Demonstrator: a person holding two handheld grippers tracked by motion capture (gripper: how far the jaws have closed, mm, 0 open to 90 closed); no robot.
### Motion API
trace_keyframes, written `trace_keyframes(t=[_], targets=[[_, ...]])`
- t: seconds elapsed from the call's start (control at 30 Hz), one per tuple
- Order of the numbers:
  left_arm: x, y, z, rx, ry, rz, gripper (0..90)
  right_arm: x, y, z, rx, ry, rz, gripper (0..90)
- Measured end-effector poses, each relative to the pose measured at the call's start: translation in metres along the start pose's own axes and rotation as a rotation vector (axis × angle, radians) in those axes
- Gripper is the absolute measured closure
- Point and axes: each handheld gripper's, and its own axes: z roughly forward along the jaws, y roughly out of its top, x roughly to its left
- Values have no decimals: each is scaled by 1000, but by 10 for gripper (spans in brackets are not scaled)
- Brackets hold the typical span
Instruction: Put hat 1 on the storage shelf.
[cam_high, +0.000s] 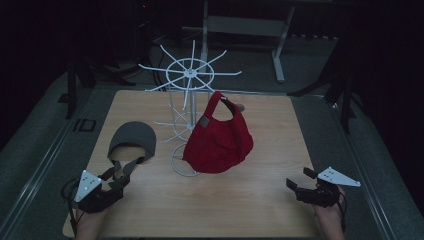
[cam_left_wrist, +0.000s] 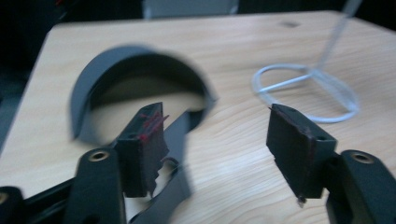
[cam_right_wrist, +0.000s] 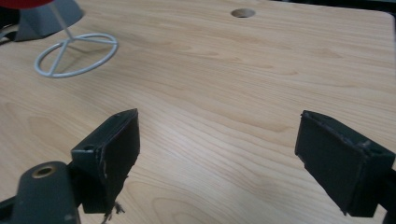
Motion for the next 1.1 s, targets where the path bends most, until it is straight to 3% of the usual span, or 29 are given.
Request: trace_keyframes(t=[0.07, 0.1, 0.17, 0.2, 0.4, 0.47, 0.8, 0.9, 0.93, 0.97, 1.0, 1.03, 1.1], targets=[[4, -2, 3, 17, 36, -11, 366, -2, -4, 0, 4, -11, -4, 141], [8, -2, 8, 56, 47, -18, 335, -1, -7, 0, 10, -24, -10, 143], [9, -3, 11, 61, 51, -18, 323, -1, -9, 1, 13, -23, -11, 144], [11, -3, 17, 94, 50, -20, 312, -2, -12, 2, 12, -29, -9, 144], [16, -4, 35, 165, 44, -14, 284, -3, -17, 5, -2, -49, -1, 144], [17, -5, 44, 208, 56, -13, 284, -4, -18, 5, -3, -54, -1, 144], [16, -8, 61, 305, 103, 11, 290, -5, -23, 8, 5, -66, 10, 144], [15, -8, 62, 320, 115, 20, 352, -5, -23, 8, 10, -73, 9, 147], [15, -8, 62, 319, 111, 27, 409, -6, -23, 7, 10, -78, 12, 146], [14, -9, 61, 313, 115, 29, 537, -6, -23, 7, 5, -80, 14, 147], [13, -9, 60, 306, 121, 30, 537, -6, -23, 7, 5, -80, 14, 147], [12, -10, 60, 297, 139, 42, 738, -7, -23, 5, -2, -82, 19, 149], [12, -10, 58, 288, 139, 49, 833, -7, -23, 5, -3, -80, 21, 149]])
